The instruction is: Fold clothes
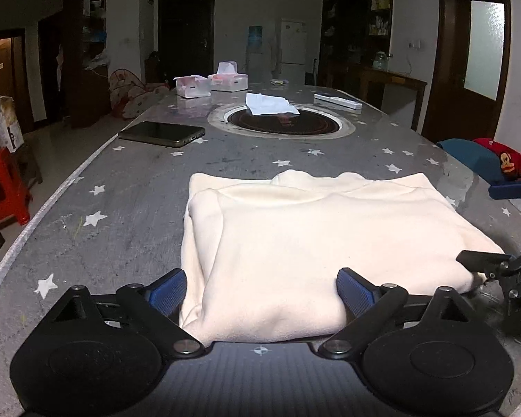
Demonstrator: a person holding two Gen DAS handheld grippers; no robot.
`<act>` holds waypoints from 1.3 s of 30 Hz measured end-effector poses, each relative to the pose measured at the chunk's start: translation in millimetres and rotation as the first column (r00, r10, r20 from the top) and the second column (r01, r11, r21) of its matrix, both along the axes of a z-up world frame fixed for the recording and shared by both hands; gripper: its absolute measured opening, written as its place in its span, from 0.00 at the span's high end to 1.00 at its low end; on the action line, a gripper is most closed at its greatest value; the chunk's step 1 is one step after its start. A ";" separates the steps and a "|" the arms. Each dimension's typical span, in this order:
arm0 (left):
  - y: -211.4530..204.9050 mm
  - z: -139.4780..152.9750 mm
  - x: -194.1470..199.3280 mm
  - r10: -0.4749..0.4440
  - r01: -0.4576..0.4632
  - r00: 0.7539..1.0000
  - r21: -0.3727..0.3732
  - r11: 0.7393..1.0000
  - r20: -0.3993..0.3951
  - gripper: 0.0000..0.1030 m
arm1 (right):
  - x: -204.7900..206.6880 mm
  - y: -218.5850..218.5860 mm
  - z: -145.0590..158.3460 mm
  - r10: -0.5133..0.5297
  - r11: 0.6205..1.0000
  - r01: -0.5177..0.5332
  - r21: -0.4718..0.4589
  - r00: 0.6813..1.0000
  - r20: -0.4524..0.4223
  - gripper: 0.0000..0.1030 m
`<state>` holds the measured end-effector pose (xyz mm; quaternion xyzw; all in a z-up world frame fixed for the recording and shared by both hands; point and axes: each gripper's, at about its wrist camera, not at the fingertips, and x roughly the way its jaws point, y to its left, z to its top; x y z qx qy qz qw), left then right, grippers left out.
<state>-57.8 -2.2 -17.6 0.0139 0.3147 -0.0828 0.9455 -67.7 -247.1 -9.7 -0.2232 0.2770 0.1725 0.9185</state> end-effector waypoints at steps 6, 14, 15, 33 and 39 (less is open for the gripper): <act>7.8 9.2 0.1 0.030 -0.031 0.999 -0.017 0.999 -0.016 0.03 | -6.7 -2.8 16.4 -0.011 0.998 0.010 0.066 1.000 0.019 0.00; 15.8 14.3 4.0 0.062 -0.067 0.996 -0.070 0.995 -0.064 0.00 | 2.5 -2.6 14.2 -0.013 0.982 0.028 0.185 0.997 -0.081 0.00; 16.5 15.9 4.2 0.067 -0.072 0.996 -0.074 0.995 -0.063 0.00 | 3.0 -3.0 15.0 -0.014 0.979 0.032 0.201 0.996 -0.092 0.00; 10.0 24.8 3.4 0.073 -0.083 0.993 -0.094 0.992 -0.098 0.00 | -11.3 6.7 19.2 0.032 0.951 0.015 0.308 0.989 -0.145 0.00; 7.8 27.3 0.5 0.069 -0.077 0.993 -0.088 0.993 -0.097 0.00 | -19.4 12.4 19.4 0.055 0.951 -0.006 0.309 0.988 -0.147 0.00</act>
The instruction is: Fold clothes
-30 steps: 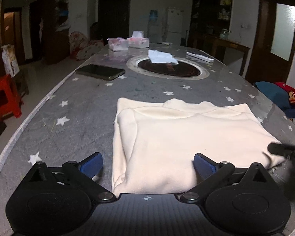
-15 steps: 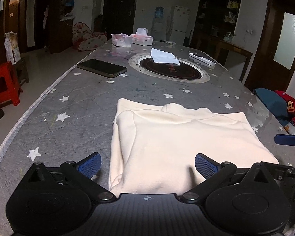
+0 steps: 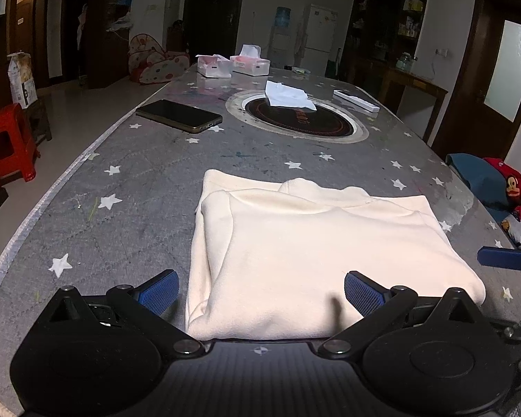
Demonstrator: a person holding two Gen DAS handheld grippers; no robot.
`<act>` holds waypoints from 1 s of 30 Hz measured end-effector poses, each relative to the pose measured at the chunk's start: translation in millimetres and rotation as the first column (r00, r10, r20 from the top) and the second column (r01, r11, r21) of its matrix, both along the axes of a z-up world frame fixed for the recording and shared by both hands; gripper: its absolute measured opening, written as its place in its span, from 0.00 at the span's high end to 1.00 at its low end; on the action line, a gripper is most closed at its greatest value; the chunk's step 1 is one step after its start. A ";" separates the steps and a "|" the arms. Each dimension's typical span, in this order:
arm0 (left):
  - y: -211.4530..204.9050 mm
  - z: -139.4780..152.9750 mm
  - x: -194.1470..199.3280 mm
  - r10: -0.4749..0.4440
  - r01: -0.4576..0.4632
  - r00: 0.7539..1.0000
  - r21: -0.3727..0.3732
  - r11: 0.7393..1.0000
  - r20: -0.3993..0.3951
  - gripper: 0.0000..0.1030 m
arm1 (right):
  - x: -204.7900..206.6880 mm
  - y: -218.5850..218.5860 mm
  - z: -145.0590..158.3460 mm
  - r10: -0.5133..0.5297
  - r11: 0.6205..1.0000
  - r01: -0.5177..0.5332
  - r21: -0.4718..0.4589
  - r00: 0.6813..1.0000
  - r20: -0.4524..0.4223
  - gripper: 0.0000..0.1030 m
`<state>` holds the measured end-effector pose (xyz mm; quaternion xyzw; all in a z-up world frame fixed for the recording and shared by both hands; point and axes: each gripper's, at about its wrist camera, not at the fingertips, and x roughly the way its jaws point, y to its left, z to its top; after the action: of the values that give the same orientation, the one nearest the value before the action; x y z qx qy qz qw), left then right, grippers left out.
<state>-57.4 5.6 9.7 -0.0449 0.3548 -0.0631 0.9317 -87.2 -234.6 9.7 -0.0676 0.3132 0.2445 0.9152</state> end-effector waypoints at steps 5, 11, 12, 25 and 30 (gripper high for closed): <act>-2.2 2.9 -0.9 -0.005 0.005 1.000 0.003 1.000 0.003 0.00 | -6.3 3.2 1.8 0.015 1.000 -0.015 -0.001 1.000 0.010 0.00; -0.6 4.6 -2.3 -0.005 0.005 1.000 0.005 1.000 0.011 0.00 | -13.5 5.9 3.5 0.030 1.000 -0.030 -0.001 0.999 0.022 0.00; 0.7 4.5 -2.1 -0.002 0.001 1.000 0.006 1.000 0.011 0.00 | -14.7 6.3 3.8 0.034 0.999 -0.034 -0.002 0.999 0.025 0.00; 19.9 2.5 6.5 0.035 -0.035 0.999 0.003 0.999 0.002 0.00 | -18.5 31.4 4.6 0.127 0.992 -0.126 -0.029 0.991 0.032 0.10; 19.5 1.8 9.1 0.026 -0.026 1.000 -0.001 1.000 -0.003 0.00 | -17.3 40.0 3.8 0.150 0.988 -0.149 -0.036 0.988 0.027 0.14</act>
<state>-48.2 25.2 11.5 -0.0502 0.3556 -0.0512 0.9319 -104.5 -194.6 13.5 -0.1098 0.2977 0.3060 0.8976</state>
